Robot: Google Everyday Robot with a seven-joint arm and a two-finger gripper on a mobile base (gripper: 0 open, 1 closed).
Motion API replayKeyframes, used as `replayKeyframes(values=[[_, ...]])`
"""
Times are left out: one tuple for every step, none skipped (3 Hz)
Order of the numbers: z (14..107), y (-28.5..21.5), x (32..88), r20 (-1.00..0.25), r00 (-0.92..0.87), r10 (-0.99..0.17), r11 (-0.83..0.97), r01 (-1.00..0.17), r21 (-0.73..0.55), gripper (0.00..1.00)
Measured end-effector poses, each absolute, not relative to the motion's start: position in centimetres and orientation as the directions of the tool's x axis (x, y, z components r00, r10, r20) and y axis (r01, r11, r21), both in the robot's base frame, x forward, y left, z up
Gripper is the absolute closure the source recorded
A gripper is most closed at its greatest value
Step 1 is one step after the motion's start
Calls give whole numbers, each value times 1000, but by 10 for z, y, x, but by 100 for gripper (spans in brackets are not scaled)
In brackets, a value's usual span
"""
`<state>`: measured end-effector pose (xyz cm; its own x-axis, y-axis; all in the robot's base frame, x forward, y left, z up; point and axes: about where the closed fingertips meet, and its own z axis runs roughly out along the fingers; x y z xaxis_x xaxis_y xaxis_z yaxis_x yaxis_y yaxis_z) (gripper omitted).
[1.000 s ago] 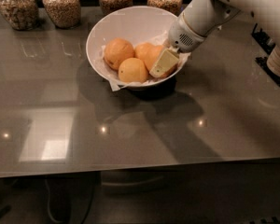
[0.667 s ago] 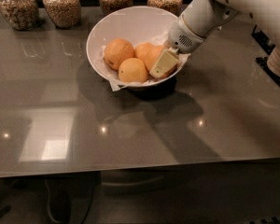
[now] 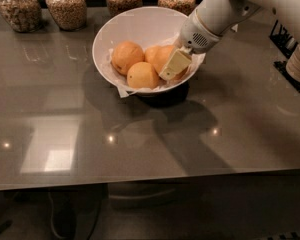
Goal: Pick orange from white bowl
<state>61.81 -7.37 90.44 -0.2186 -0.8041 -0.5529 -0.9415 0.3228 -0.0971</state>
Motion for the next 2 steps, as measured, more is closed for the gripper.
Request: replayKeyframes(values=[[936, -75, 614, -605, -171, -778, 310, -941, -132, 100], [982, -81, 607, -675, -88, -733, 296, -934, -199, 100]])
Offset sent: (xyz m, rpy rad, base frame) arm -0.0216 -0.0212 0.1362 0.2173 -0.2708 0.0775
